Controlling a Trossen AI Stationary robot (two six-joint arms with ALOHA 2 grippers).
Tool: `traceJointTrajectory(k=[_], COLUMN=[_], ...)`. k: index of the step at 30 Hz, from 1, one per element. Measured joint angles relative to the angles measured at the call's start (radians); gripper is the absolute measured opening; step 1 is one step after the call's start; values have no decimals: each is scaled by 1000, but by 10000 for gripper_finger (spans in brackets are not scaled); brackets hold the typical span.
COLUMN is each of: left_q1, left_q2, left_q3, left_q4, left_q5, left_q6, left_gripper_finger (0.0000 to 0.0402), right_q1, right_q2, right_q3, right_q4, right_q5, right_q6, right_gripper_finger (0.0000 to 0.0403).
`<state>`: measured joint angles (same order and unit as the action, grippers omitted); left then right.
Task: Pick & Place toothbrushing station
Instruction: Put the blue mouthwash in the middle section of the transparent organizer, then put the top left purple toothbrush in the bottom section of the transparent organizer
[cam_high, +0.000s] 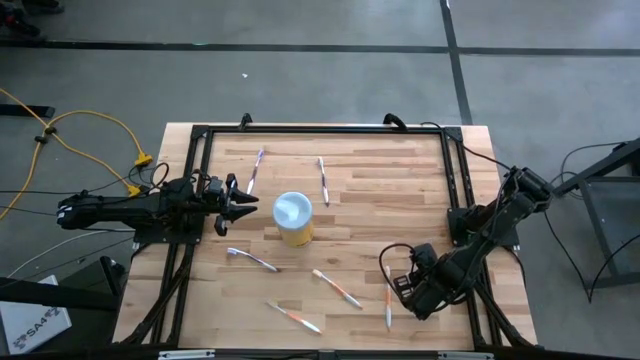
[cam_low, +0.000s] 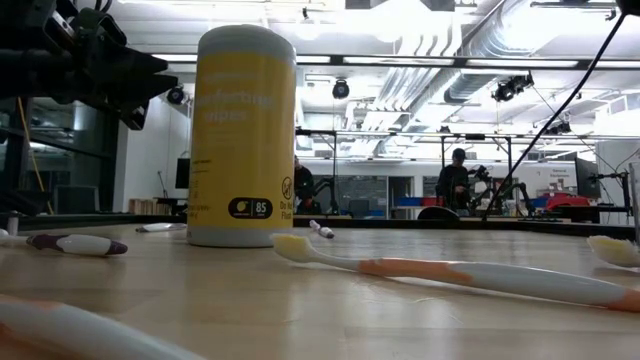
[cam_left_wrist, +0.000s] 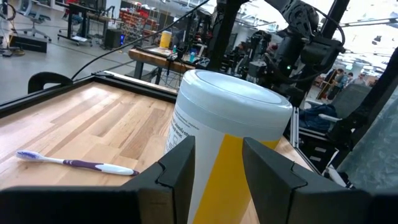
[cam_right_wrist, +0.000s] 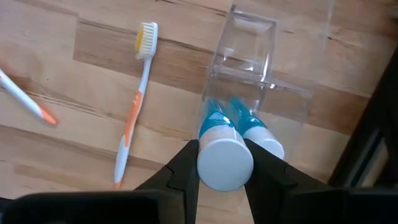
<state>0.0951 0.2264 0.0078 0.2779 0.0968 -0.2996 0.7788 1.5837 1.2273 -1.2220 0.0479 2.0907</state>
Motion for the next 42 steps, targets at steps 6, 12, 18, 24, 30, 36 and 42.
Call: traceJointTrajectory(k=[6,12,18,24,30,36,42], left_q1=[0,0,0,0,0,0,0], left_q2=[0,0,0,0,0,0,0], left_q3=[0,0,0,0,0,0,0], left_q4=[0,0,0,0,0,0,0], left_q5=[0,0,0,0,0,0,0], left_q6=[0,0,0,0,0,0,0], left_gripper_finger=[130,130,130,130,130,130,130], right_q1=[-3,-3,-3,-3,-3,-3,-34], right_q2=[0,0,0,0,0,0,-12], right_q3=[-20,-20,-20,-20,-19,-19,-19], right_q4=[26,29,31,33,33,14,1], right_q5=[0,0,0,1,2,15,3], right_q6=[6,12,12,30,30,29,-16], right_gripper_finger=[91,104,124,122,120,120,120])
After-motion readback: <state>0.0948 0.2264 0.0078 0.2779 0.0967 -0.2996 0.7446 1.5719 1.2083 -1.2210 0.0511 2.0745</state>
